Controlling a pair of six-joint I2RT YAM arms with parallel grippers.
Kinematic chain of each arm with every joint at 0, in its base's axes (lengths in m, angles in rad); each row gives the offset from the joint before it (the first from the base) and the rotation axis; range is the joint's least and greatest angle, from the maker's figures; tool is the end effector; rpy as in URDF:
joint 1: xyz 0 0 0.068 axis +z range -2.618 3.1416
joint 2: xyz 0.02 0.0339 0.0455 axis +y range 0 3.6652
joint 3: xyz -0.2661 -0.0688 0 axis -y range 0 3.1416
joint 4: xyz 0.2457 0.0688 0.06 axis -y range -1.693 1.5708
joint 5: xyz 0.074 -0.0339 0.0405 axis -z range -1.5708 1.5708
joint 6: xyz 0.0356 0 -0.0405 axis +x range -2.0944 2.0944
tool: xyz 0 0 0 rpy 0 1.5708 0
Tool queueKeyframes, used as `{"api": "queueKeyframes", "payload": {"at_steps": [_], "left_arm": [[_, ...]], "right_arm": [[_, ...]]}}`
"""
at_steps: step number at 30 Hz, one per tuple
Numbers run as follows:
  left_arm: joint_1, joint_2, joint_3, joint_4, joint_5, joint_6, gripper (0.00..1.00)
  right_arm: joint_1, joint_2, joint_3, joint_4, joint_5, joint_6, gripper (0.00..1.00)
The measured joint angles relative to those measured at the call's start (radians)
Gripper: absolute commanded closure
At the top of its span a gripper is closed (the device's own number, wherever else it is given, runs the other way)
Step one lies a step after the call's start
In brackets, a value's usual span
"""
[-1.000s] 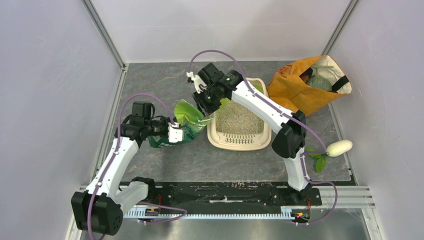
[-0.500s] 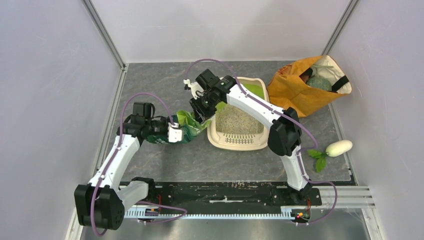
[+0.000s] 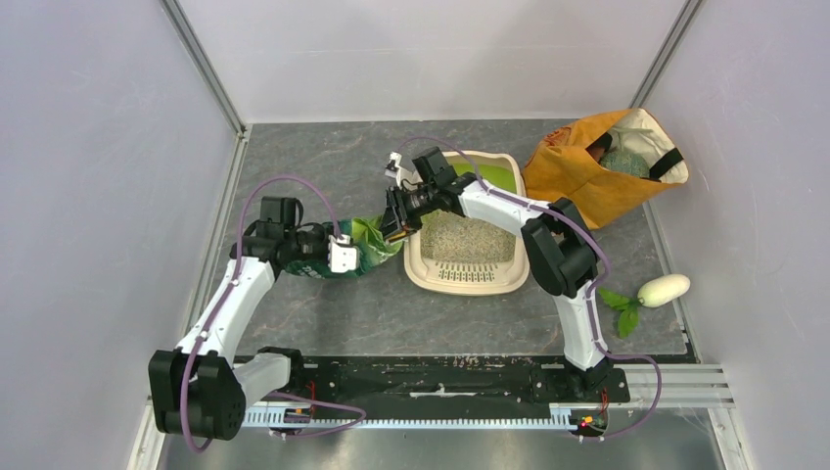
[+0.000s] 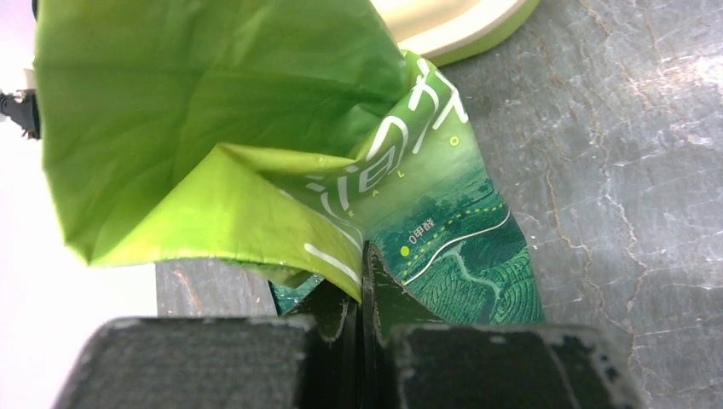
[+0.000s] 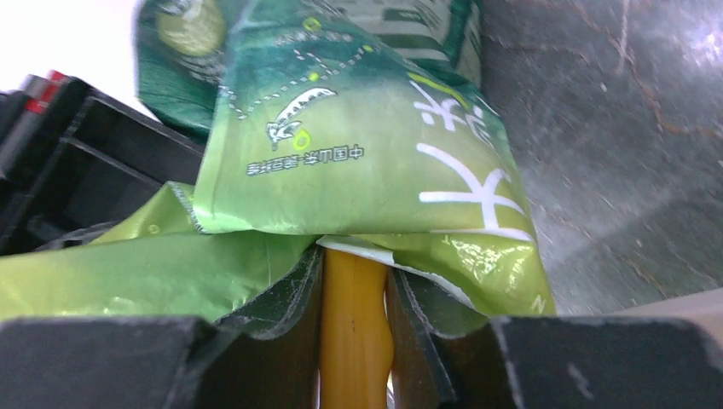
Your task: Fill the litter box with clean litter
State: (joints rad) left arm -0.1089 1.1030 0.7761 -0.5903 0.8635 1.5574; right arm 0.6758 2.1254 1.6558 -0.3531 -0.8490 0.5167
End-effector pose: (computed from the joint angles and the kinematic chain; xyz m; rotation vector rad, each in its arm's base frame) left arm 0.2068 -0.0498 0.2518 1.7727 1.1684 -0.2528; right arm 0.3521 0.3165 0.2106 -0.6580 2.5229 1.5260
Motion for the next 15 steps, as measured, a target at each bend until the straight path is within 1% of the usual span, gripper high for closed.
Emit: {"api": "queueKeyframes", "payload": {"at_steps": [4,7,10,15], "left_arm": [[0.008,0.003,0.022,0.010,-0.008,0.000,0.98],[0.011,0.005,0.036,0.012,-0.016,-0.001,0.98],[0.012,0.005,0.047,0.013,-0.018,-0.004,0.98],[0.011,0.005,0.069,0.013,-0.011,-0.028,0.98]], "right_arm": [[-0.010,-0.007,-0.072,0.244,-0.050,0.180,1.00],[-0.011,-0.007,-0.107,0.389,-0.066,0.288,1.00],[-0.014,-0.007,-0.127,0.486,-0.076,0.367,1.00],[-0.026,-0.026,-0.164,0.555,-0.089,0.439,1.00]]}}
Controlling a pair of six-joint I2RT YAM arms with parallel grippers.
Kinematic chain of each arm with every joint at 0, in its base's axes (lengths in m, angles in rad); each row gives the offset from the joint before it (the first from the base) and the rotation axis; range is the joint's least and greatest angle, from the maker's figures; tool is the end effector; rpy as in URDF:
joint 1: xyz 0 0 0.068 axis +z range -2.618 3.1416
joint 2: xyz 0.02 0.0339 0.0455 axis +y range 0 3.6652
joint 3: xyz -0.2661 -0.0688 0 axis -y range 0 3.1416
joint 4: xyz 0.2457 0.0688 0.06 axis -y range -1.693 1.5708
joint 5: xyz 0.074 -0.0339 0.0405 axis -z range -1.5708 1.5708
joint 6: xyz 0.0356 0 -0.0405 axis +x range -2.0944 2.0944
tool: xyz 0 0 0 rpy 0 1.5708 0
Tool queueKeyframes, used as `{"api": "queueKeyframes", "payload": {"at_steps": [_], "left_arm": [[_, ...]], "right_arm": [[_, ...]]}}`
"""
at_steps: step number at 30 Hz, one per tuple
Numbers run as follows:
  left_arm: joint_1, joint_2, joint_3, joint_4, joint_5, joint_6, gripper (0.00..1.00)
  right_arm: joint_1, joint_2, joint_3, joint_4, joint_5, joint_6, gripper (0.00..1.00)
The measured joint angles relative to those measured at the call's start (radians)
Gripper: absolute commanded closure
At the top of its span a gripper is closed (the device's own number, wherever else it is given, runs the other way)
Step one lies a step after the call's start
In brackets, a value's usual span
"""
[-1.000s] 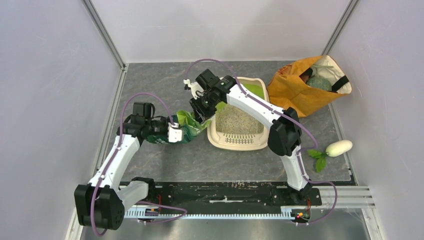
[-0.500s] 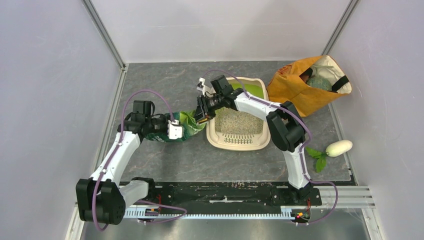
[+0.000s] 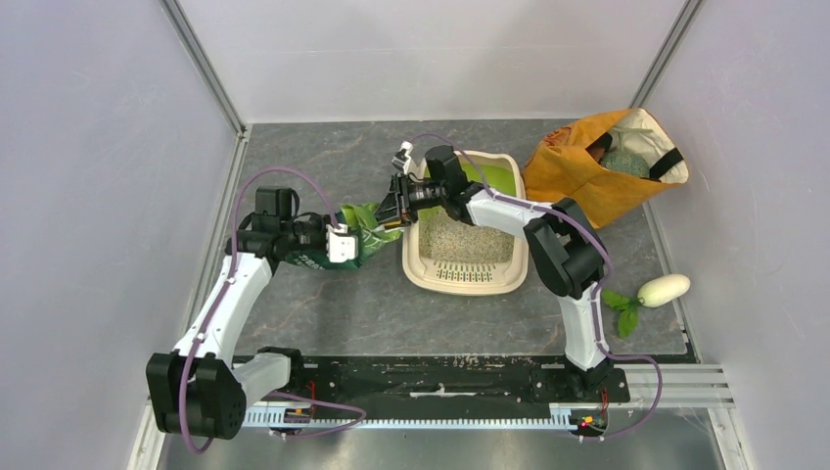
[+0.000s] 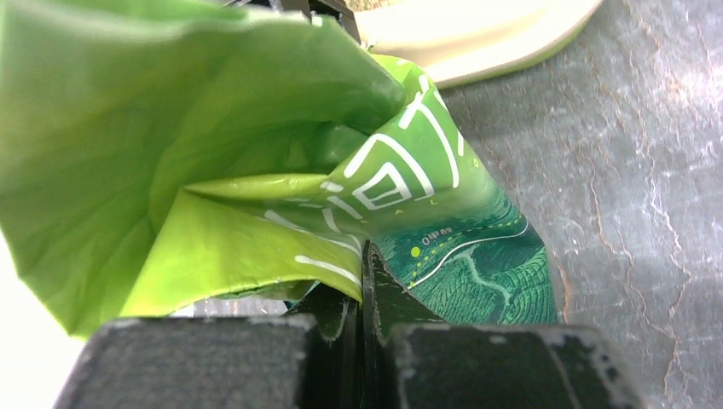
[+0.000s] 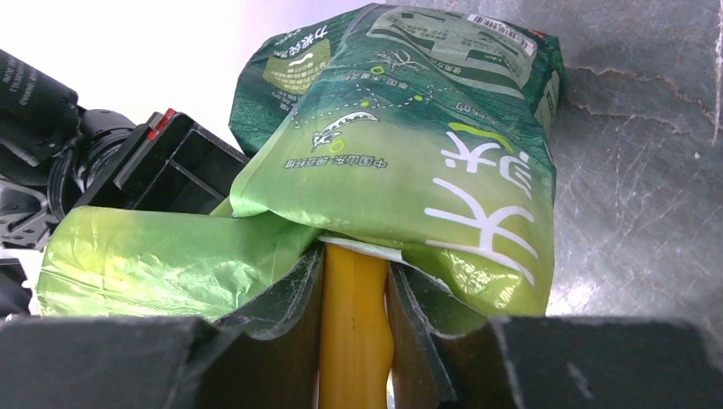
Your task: Fill the litter box with clean litter
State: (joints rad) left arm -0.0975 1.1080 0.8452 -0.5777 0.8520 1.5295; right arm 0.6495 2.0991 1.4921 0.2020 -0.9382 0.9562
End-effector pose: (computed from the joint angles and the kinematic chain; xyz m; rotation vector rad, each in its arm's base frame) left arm 0.2154 -0.0480 0.2731 1.7410 1.1545 -0.1882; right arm 0.3629 0.3117 0.2150 -0.3978 2.3293 1.8520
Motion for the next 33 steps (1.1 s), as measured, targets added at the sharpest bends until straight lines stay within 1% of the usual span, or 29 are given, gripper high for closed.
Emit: {"api": "queueKeyframes", "payload": {"at_steps": [4,10,16,22,26,33], "left_arm": [[-0.003,-0.002,0.026,0.018,0.034,-0.064,0.98],[-0.016,-0.003,0.072,0.090,0.096,-0.194,0.98],[-0.026,0.005,0.084,0.192,0.153,-0.368,0.98],[-0.034,0.059,0.111,0.261,0.191,-0.544,0.98],[-0.038,0.090,0.127,0.296,0.196,-0.617,0.98],[-0.051,0.113,0.138,0.332,0.197,-0.683,0.98]], "right_arm": [[-0.028,-0.065,-0.062,0.034,-0.010,0.048,1.00],[-0.087,-0.201,-0.174,0.100,-0.034,0.114,1.00],[-0.142,-0.330,-0.291,0.149,-0.041,0.159,1.00],[-0.216,-0.437,-0.404,0.160,-0.051,0.184,1.00],[-0.270,-0.500,-0.460,0.161,-0.066,0.194,1.00],[-0.328,-0.596,-0.536,0.158,-0.079,0.195,1.00]]}}
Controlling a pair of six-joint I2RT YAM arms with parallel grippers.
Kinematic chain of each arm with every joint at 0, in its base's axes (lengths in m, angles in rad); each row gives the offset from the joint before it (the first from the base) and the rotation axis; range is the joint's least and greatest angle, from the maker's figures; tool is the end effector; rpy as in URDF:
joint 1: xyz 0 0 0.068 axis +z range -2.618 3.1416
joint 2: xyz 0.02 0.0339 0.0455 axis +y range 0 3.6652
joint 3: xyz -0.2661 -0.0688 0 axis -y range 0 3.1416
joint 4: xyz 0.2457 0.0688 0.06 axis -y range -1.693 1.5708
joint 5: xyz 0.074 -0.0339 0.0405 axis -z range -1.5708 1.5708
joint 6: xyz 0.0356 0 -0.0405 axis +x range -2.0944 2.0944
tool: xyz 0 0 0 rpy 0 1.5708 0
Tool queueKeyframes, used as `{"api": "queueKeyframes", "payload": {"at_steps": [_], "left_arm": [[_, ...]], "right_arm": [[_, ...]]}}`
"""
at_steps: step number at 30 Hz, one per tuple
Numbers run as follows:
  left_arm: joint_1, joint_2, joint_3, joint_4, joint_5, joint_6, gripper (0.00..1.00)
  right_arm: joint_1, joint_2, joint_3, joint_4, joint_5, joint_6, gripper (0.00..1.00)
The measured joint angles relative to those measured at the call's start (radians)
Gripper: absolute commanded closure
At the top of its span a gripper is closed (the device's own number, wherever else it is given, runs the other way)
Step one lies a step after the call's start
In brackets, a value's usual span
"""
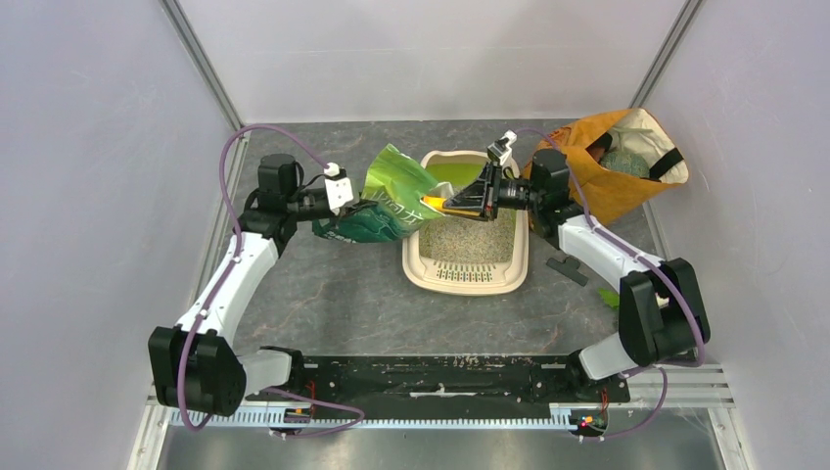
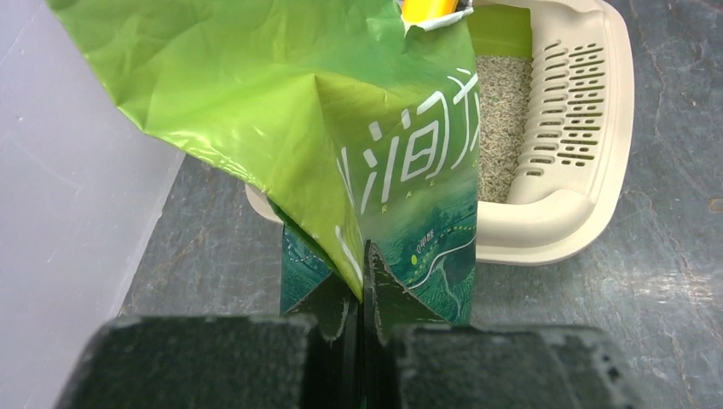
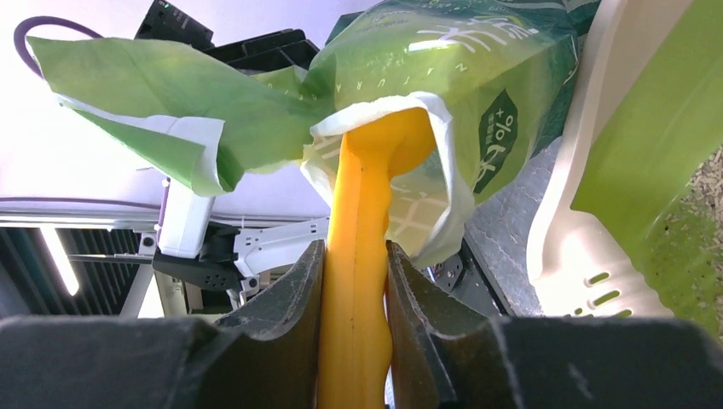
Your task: Fill the litter box with clean litter
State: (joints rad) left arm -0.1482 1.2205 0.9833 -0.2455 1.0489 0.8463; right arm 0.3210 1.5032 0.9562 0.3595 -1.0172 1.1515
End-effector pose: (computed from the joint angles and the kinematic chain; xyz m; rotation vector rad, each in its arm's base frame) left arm 0.2554 -0.0693 0.3214 1.3653 1.2390 -0.5859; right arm 0.3076 0.1342 0.2852 -0.0366 2.1155 1.8618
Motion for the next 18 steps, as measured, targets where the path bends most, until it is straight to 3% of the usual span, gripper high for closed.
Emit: {"api": "queueKeyframes", "payload": {"at_steps": [18], "left_arm": [[-0.004,0.043,0.023,-0.006,-0.005,-0.041,0.98]], "right_arm": [[-0.103,-0.095,-0.066,-0.006,-0.048,-0.009,1.00]]}}
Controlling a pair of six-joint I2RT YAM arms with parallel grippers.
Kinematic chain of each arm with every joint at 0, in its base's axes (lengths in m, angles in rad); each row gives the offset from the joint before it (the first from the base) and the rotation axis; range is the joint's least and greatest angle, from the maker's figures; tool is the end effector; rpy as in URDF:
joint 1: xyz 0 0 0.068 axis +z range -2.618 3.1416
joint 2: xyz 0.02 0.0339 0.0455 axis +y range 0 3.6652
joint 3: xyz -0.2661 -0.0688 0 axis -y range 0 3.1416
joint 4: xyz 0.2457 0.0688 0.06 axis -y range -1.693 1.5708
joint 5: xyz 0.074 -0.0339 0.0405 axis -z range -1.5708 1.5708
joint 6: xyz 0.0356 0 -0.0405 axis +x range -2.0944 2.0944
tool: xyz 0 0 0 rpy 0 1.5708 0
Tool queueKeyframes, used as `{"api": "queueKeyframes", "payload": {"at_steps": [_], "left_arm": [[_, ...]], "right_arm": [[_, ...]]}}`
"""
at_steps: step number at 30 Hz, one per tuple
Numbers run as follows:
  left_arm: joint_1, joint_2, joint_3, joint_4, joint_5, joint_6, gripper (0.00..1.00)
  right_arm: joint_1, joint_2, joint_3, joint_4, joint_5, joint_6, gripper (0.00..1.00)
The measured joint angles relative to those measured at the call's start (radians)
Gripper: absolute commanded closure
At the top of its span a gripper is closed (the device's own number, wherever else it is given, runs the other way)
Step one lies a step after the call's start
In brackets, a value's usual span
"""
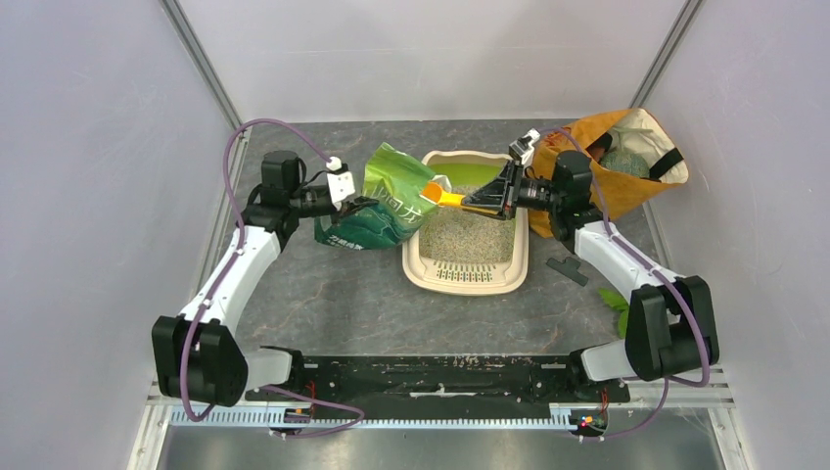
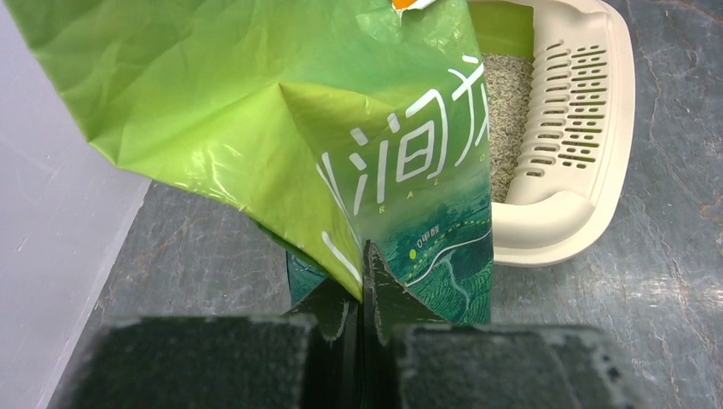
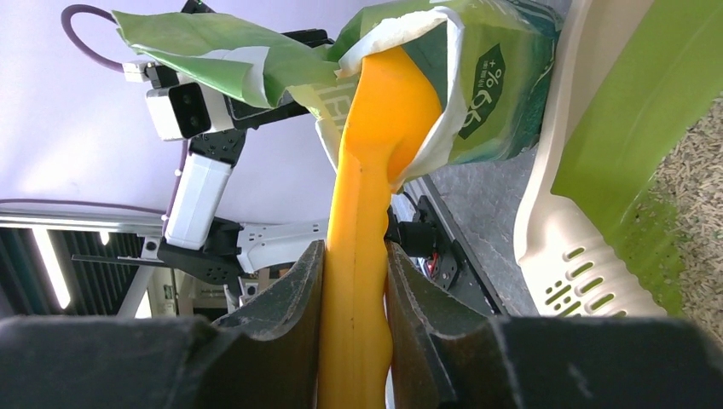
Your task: Fill the litter box with clean litter
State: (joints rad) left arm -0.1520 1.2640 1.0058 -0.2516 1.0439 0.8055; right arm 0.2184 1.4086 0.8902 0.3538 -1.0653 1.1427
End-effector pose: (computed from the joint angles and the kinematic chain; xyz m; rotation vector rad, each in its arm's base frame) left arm 0.2649 -0.0717 0.3176 1.3433 1.2939 -0.6299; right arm 0.2961 0.0976 0.2915 -0.0025 2.0656 1.8320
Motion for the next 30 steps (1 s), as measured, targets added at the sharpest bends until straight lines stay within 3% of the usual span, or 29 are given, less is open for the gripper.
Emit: {"api": "queueKeyframes", "payload": {"at_steps": [19,30], "left_arm": [[-0.003,0.035,0.011,-0.016,-0.032,0.001,0.98],[0.000,0.047,0.011,-0.039,-0.051,0.001,0.98]], "right_arm": [[-0.189,-0.093,-0.048,-0.082,-0.097,-0.051,1.00],[-0.336,-0.170,-0.055,-0.232,-0.160,-0.162,1.00]]}}
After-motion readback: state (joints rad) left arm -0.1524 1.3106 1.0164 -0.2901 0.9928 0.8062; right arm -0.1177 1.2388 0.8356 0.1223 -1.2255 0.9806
